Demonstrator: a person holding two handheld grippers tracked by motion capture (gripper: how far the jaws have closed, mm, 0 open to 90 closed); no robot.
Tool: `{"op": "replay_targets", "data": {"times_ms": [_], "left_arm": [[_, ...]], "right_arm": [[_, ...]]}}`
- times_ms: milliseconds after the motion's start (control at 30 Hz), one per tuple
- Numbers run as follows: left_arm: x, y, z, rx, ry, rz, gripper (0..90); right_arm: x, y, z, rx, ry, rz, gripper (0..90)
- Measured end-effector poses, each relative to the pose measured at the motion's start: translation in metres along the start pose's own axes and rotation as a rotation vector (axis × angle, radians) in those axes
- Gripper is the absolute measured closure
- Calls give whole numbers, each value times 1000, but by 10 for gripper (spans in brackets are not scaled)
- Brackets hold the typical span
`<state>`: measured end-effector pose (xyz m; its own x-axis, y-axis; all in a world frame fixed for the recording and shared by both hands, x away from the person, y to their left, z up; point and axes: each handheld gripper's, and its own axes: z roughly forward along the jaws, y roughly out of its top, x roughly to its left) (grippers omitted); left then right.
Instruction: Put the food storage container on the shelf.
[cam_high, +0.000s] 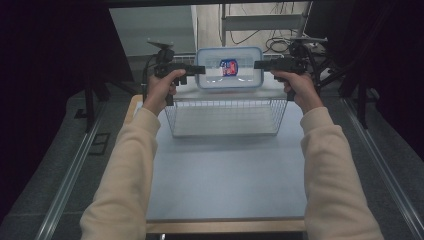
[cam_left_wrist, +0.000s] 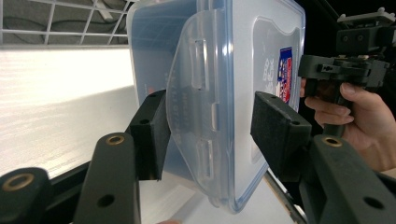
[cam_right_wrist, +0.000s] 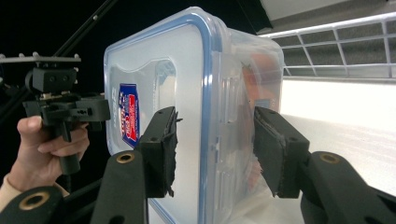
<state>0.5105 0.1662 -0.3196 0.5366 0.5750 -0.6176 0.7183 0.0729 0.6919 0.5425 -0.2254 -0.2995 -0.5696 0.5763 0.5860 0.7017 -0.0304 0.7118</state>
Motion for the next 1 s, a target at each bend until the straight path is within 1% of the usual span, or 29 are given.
{"op": "replay_targets", "data": {"times_ms": [33,67,100,133,167,200,233,267,300,333,367,400,433,467,500,567,600,633,667,700,733,767,800,833,867,900,967,1000], "left_arm": [[3,1,1,-4,-9,-22,474],[3,1,1,-4,-9,-22,471],[5,2,2,-8,-14,-34,467],[7,3,3,-10,-6,-47,461],[9,3,5,-8,-11,-56,449],[9,3,5,-8,-11,-56,441],[12,4,8,5,-23,-76,430],[12,4,8,5,-23,-76,418],[16,4,11,15,-26,-101,402],[16,4,11,15,-26,-101,377],[20,5,15,17,-28,-133,353],[20,5,15,17,-28,-133,366],[21,5,15,-7,-15,-131,372],[21,5,15,-7,-15,-131,375],[20,5,15,-14,-4,-130,375],[18,7,16,-16,36,-117,338],[18,7,16,-16,36,-117,335],[17,7,15,-17,42,-110,329],[16,7,15,-20,57,-99,329],[14,7,14,-28,75,-85,307],[13,6,13,-34,87,-72,307],[11,5,10,-51,93,-53,284],[11,5,10,-51,93,-53,276],[9,5,7,-61,104,-40,276],[8,4,5,-74,108,-31,267],[5,2,1,-87,101,-18,250],[0,-2,-4,-86,116,11,245],[0,-2,-4,-86,116,11,246]], "right_arm": [[0,2,1,7,-6,13,504],[0,2,1,7,-6,13,504],[0,3,2,19,-14,31,499],[-1,3,3,24,-19,39,494],[-1,4,4,28,-27,48,485],[-1,4,4,28,-27,48,485],[-2,4,4,29,-57,65,478],[-2,4,4,29,-74,64,488],[-1,4,4,32,-86,63,511],[-1,3,5,33,-95,62,531],[-1,3,6,36,-107,62,518],[-1,3,6,36,-107,62,518],[1,2,7,35,-125,62,512],[1,2,7,35,-125,62,512],[1,2,7,32,-126,64,513],[1,0,6,22,-125,58,517],[1,0,6,22,-125,58,517],[1,-2,4,6,-132,54,510],[1,-2,4,6,-132,54,510],[1,-3,1,-12,-136,40,490],[1,-3,1,-12,-136,40,490],[2,-5,-3,-24,-135,21,462],[2,-5,-3,-24,-135,21,462],[2,-6,-6,-31,-137,7,439],[3,-7,-10,-39,-143,-9,429],[6,-10,-17,-49,-142,-34,409],[9,-14,-24,-54,-138,-60,386],[9,-14,-24,-54,-138,-60,386]]}}
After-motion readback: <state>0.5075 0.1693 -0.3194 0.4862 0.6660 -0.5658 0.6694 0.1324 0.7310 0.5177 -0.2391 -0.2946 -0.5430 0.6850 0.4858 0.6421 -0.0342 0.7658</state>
